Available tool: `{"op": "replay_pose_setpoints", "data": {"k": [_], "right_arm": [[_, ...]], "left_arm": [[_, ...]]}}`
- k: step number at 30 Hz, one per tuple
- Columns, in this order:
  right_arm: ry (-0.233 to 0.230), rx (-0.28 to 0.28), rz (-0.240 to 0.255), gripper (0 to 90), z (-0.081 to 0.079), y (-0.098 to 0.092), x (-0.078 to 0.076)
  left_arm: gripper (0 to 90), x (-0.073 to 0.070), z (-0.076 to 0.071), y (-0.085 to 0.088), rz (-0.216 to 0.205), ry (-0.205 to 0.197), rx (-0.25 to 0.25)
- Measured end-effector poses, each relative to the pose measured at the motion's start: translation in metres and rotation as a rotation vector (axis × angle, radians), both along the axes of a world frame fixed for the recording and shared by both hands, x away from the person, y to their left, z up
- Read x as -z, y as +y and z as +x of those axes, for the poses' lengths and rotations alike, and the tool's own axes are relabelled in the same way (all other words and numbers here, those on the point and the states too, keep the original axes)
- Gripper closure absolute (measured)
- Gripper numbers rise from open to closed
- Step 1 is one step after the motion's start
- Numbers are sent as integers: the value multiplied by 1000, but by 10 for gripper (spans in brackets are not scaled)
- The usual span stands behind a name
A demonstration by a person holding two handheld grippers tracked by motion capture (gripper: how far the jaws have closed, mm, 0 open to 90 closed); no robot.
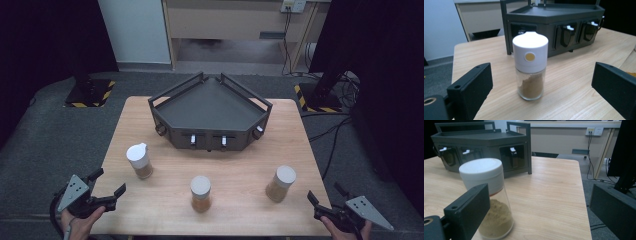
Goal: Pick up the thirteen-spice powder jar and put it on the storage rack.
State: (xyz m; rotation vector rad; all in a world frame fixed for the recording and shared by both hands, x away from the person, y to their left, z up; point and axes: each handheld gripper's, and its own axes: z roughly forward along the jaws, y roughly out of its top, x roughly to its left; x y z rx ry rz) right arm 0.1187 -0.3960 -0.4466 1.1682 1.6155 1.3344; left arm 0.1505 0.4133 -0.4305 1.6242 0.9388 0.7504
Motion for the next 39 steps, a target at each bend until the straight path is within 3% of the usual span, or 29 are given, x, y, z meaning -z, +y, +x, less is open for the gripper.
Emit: {"op": "replay_pose_setpoints", "data": {"k": [19, 39], "right_arm": [[6, -70, -1, 47, 8, -5, 13], [17, -62, -51, 47, 2, 5, 13]], "left_arm": [[24, 0, 5, 3, 3, 5, 0], [24, 1, 7, 11, -11, 12, 11]]}}
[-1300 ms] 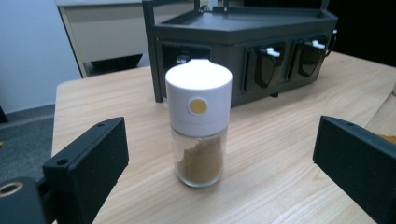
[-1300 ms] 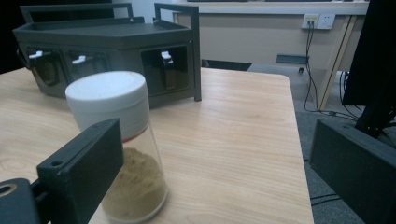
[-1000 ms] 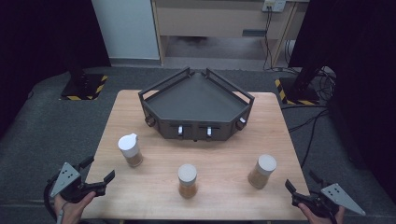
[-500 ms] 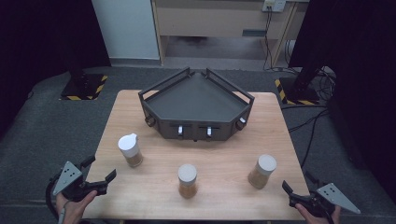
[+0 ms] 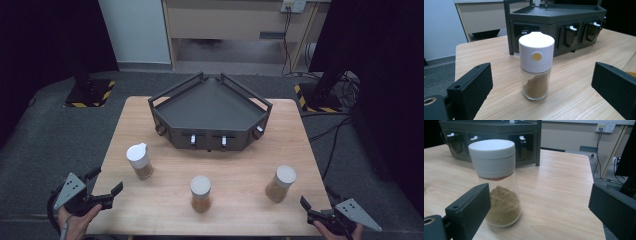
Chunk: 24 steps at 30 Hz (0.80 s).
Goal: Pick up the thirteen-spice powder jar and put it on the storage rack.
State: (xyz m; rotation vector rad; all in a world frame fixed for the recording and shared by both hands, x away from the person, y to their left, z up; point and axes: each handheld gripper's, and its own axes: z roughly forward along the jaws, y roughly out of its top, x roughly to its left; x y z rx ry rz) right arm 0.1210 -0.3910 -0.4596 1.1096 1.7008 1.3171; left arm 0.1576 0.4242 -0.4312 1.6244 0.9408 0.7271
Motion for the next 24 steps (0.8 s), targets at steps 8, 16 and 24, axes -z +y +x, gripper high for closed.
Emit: {"op": "replay_pose_setpoints", "data": {"k": [8, 16, 24], "right_arm": [[-9, 4, -2, 49, -1, 1, 1], [-13, -11, -1, 49, -1, 1, 1], [-20, -17, 7, 48, -2, 0, 1]], "left_arm": [[21, -11, 1, 5, 6, 11, 15], [18, -34, 9, 16, 32, 68, 80], [14, -57, 12, 18, 57, 76, 78]]}}
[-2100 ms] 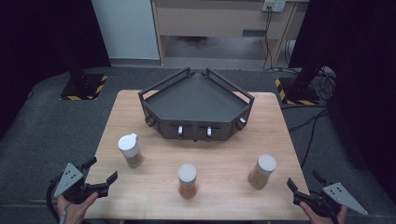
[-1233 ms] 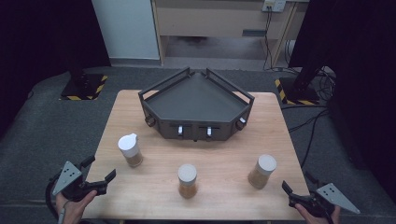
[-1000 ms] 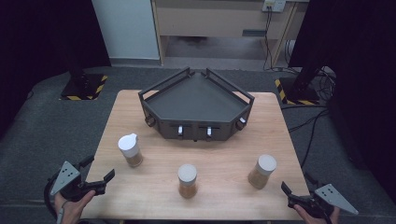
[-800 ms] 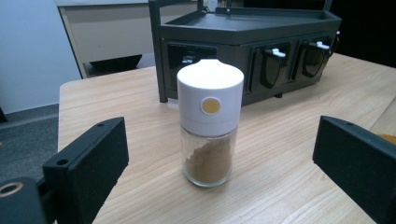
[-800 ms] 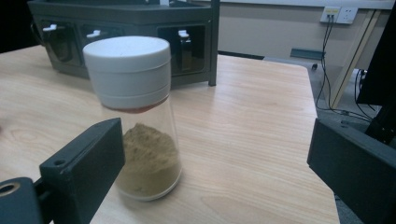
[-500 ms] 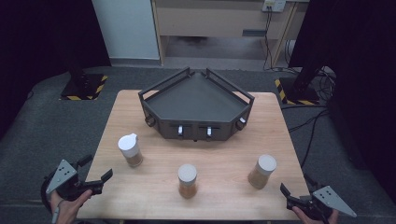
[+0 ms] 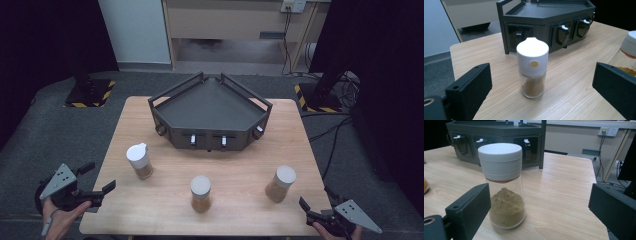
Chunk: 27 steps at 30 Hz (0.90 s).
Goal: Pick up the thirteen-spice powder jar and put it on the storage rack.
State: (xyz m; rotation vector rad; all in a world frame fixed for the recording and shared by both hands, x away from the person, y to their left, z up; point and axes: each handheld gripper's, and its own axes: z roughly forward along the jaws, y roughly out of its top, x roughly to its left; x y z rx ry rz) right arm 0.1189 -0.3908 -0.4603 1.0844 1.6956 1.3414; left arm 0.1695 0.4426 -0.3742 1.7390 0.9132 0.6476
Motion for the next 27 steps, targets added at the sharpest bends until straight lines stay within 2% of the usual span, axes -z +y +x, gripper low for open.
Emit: {"op": "replay_pose_setpoints", "data": {"k": [4, 8, 20, 27], "right_arm": [[7, -3, 3, 48, 1, 0, 0], [7, -6, 6, 48, 1, -1, 0], [8, -6, 14, 48, 1, -1, 1], [10, -1, 18, 48, 1, -1, 1]], "left_arm": [[14, -12, 3, 0, 20, 4, 2], [13, -30, 11, 0, 52, 21, 14], [15, -58, 27, 9, 42, 70, 13], [15, -75, 34, 5, 85, 90, 8]]}}
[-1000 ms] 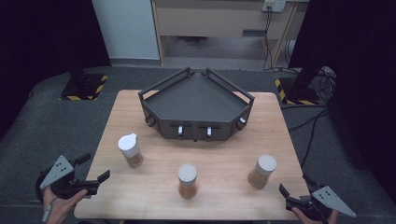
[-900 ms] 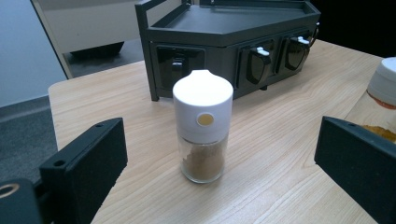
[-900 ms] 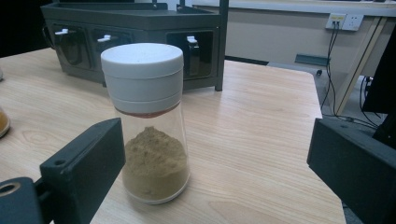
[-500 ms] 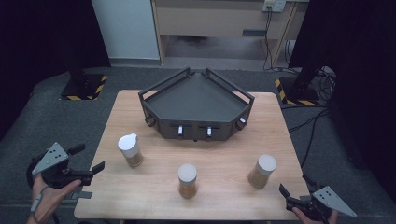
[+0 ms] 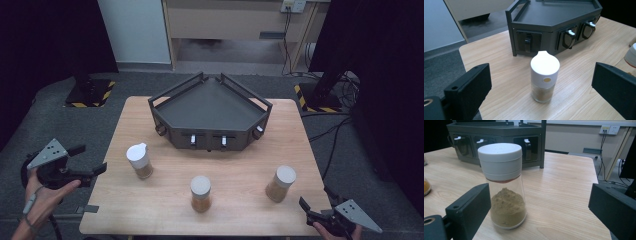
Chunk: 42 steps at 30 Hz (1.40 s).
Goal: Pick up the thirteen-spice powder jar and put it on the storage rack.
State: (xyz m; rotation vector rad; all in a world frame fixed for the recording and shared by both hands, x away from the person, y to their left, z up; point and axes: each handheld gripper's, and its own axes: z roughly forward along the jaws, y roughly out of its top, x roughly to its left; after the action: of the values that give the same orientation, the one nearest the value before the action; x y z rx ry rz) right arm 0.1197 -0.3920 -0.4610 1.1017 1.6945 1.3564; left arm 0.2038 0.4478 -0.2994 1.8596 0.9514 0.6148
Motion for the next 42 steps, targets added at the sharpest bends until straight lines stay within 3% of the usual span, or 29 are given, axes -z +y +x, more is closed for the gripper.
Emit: {"op": "replay_pose_setpoints", "data": {"k": [10, 22, 42], "right_arm": [[-1, 5, 2, 50, 0, -1, 0], [-2, 4, 8, 51, 0, -1, 1], [1, 4, 12, 54, 0, -2, 1]], "left_arm": [[17, -12, 23, -14, 56, 57, 28], [19, -17, 53, -37, 87, 130, 44], [23, -5, 87, -60, 119, 218, 49]]}}
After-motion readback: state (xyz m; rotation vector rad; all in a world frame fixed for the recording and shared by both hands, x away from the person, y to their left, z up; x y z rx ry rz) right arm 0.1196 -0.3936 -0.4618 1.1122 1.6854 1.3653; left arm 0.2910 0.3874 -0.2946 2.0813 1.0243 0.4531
